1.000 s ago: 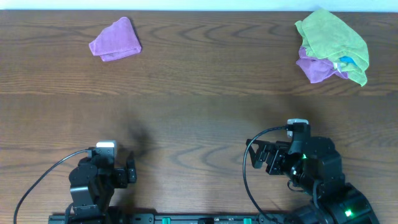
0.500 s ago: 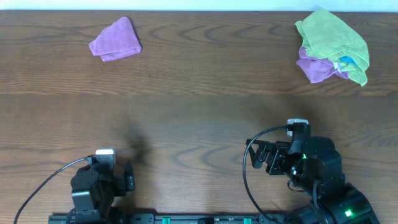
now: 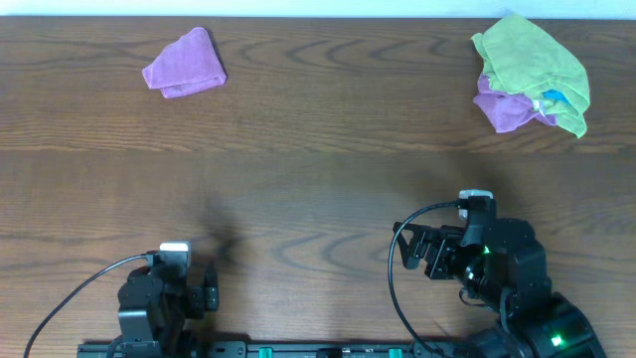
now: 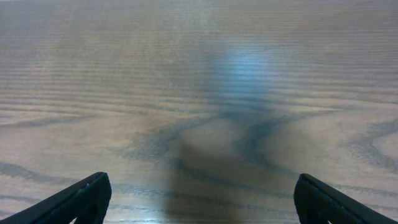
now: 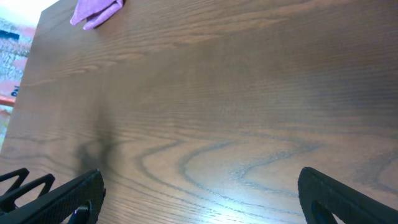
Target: Fold the cloth
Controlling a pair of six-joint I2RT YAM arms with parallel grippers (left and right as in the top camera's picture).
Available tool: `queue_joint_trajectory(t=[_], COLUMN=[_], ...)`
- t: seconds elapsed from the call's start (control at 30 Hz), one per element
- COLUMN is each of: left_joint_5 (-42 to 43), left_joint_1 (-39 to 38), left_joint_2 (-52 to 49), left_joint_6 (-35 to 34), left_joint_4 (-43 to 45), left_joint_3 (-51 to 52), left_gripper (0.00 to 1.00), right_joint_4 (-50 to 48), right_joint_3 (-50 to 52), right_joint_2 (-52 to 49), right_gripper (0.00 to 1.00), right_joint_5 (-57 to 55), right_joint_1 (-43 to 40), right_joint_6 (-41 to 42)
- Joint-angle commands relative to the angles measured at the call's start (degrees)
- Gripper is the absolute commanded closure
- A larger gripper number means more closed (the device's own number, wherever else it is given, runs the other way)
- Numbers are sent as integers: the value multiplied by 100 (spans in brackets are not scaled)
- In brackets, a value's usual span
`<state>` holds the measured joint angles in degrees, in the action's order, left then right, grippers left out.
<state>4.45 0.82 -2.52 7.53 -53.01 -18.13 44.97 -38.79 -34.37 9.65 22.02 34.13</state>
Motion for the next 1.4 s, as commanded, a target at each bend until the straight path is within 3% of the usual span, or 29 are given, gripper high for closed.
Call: queue_joint_trajectory(t=[0.0,0.87,0.97,1.2,1.37], left_joint_5=[-44,-39,-39,-39,-39], left_joint_1=[-52,-52,-52,-52,-52], left_joint_2=[164,232,232,232,232], left_joint_6=[63,63,63,63,63], left_joint_4=[-369,-367,-367,-367,-367], left_joint_3=[35,35,35,37,35], left_gripper=[5,4,5,5,5], right_joint_4=[-11,258,267,136,61], right_joint_3=[17,20,31,798,1438], right_joint_2=[24,39,155,1126,1891], right_gripper=[1,1,1,1,1], right_joint_5=[26,17,-455,-1416,-1412], right_joint_1=[-72,-74,-74,-479,-1172], right_joint_6=[79,57,-39,-1545,-2430])
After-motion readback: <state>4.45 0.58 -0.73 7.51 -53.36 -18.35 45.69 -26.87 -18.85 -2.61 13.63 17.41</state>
